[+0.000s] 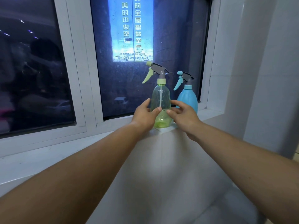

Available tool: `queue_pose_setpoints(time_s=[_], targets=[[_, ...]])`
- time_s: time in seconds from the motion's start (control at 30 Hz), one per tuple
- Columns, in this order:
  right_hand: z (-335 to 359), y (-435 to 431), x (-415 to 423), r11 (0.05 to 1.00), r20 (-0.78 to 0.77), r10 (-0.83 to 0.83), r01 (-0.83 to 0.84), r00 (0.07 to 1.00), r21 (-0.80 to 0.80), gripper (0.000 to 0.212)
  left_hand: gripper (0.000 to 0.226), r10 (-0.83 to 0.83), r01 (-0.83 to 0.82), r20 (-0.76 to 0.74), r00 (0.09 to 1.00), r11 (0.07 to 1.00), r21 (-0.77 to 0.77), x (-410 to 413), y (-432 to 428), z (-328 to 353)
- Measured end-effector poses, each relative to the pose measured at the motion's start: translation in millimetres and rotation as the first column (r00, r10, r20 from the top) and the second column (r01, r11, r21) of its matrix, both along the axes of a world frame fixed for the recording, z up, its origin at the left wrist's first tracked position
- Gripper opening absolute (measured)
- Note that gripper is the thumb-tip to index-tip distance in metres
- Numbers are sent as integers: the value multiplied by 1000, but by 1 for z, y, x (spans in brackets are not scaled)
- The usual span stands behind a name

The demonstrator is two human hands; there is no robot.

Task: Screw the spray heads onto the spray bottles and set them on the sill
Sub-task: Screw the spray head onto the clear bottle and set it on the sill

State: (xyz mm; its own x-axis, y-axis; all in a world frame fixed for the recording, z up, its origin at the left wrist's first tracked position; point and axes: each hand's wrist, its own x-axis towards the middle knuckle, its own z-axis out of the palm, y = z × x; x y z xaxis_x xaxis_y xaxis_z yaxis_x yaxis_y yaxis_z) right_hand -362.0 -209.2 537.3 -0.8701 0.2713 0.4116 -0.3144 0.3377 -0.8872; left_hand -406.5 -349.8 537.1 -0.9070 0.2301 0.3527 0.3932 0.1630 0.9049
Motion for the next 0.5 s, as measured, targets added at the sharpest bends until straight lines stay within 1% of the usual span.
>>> queue_pose_setpoints(time_s=[0.03, 0.13, 0.17, 0.23, 0.3, 0.37, 0.43, 0.5], targets=[[0, 0, 0, 1000, 4, -10, 10, 1000, 12, 44, 44, 0, 0, 5, 1000, 1000, 3, 0, 0, 0], [0, 5, 2, 997, 25, -65, 64, 998, 37, 51, 72, 53, -52, 35, 998, 998, -28, 0, -2, 0], [0, 7, 4, 996, 27, -77, 76, 997, 42, 52, 77, 84, -82, 32, 996, 995, -48, -1, -4, 0], [-2, 12, 12, 995, 29, -87, 86, 996, 47, 51, 79, 131, -130, 11, 991, 990, -60, 2, -9, 0], [-6, 20, 26, 994, 28, -98, 97, 995, 48, 47, 71, 182, -182, -22, 983, 983, -33, 10, -12, -2], [-13, 28, 42, 993, 35, -111, 110, 993, 45, 42, 53, 227, -228, -100, 969, 974, -2, 20, -11, -6], [-25, 39, 63, 989, 58, -138, 135, 989, 56, 38, 38, 205, -205, -163, 965, 979, 12, 36, -4, -12], [-42, 54, 89, 983, 99, -178, 173, 979, 60, 34, 28, 129, -134, -171, 977, 991, -15, 55, 9, -24]])
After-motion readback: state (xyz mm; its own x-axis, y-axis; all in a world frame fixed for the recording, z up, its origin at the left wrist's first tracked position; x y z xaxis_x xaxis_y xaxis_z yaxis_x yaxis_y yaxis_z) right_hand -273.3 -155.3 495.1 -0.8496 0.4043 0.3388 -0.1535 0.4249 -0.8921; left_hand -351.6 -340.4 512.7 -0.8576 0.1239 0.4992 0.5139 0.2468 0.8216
